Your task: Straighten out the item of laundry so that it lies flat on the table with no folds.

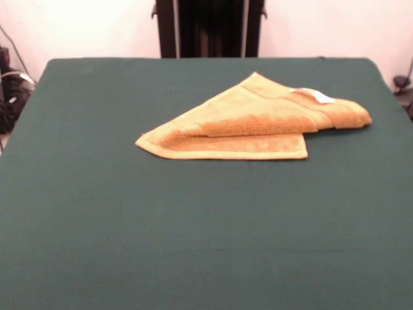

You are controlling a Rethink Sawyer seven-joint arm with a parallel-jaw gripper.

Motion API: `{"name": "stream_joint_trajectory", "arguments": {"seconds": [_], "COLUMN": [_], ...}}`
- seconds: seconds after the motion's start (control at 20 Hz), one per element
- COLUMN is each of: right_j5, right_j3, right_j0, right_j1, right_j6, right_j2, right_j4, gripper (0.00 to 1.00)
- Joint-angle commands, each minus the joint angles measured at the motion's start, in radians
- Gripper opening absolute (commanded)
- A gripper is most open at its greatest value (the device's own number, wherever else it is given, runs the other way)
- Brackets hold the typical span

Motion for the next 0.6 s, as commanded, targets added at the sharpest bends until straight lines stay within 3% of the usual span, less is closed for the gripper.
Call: {"name": "stream_joint_trajectory", "arguments": {"seconds": [0.05, 0.15, 0.25, 0.4, 0.5, 0.6], "right_j5": [0.198, 0.199, 0.129, -0.004, -0.146, -0.188], "right_j3": [-0.174, -0.243, -0.303, -0.313, -0.25, -0.164], "right_j0": [0.179, 0.25, 0.356, 0.474, 0.489, 0.42], "right_j1": [0.17, 0.227, 0.29, 0.357, 0.359, 0.312], "right_j6": [0.609, 0.69, 0.766, 0.833, 0.827, 0.722], "right_j2": [-0.087, -0.119, -0.186, -0.257, -0.256, -0.186], "right_j4": [-0.179, -0.234, -0.345, -0.449, -0.44, -0.37], "gripper": [1.0, 1.0, 1.0, 1.0, 1.0, 1.0]}}
